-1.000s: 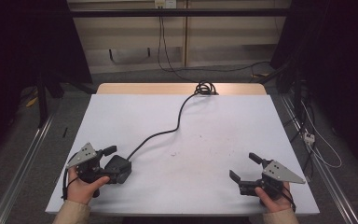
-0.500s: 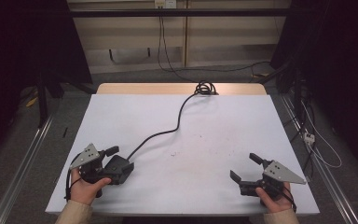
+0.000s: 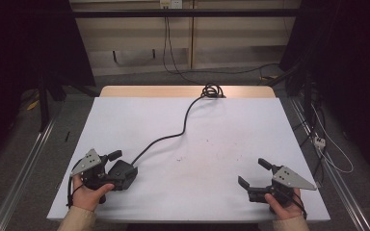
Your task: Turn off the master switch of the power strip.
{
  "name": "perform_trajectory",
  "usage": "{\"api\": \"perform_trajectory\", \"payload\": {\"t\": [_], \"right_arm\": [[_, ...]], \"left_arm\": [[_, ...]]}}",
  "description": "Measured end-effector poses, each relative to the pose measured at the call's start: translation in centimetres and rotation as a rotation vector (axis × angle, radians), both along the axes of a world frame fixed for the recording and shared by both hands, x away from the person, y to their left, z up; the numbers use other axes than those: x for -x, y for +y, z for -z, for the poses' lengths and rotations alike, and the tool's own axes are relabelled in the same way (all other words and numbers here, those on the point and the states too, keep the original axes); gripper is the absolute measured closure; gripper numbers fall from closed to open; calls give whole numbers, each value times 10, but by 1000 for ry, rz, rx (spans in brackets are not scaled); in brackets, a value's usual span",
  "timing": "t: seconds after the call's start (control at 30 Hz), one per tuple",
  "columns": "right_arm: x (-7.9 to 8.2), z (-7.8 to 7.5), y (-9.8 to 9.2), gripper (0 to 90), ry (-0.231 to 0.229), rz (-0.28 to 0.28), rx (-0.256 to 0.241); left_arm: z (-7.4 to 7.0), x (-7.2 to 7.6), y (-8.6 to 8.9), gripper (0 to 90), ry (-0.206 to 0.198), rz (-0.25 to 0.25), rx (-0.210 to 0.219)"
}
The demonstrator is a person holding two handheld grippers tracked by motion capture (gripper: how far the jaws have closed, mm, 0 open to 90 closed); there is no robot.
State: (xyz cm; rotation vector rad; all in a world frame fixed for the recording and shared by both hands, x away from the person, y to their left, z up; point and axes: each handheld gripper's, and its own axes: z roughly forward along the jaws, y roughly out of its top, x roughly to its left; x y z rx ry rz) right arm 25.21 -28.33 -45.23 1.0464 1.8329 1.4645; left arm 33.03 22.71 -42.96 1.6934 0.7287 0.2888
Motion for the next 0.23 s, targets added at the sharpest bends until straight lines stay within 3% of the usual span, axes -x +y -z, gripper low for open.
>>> {"api": "perform_trajectory", "payload": {"t": [0.23], "right_arm": [[-1, 0, 1, 30, 2, -4, 6]], "left_arm": [[-1, 0, 1, 52, -6, 1, 0]]}}
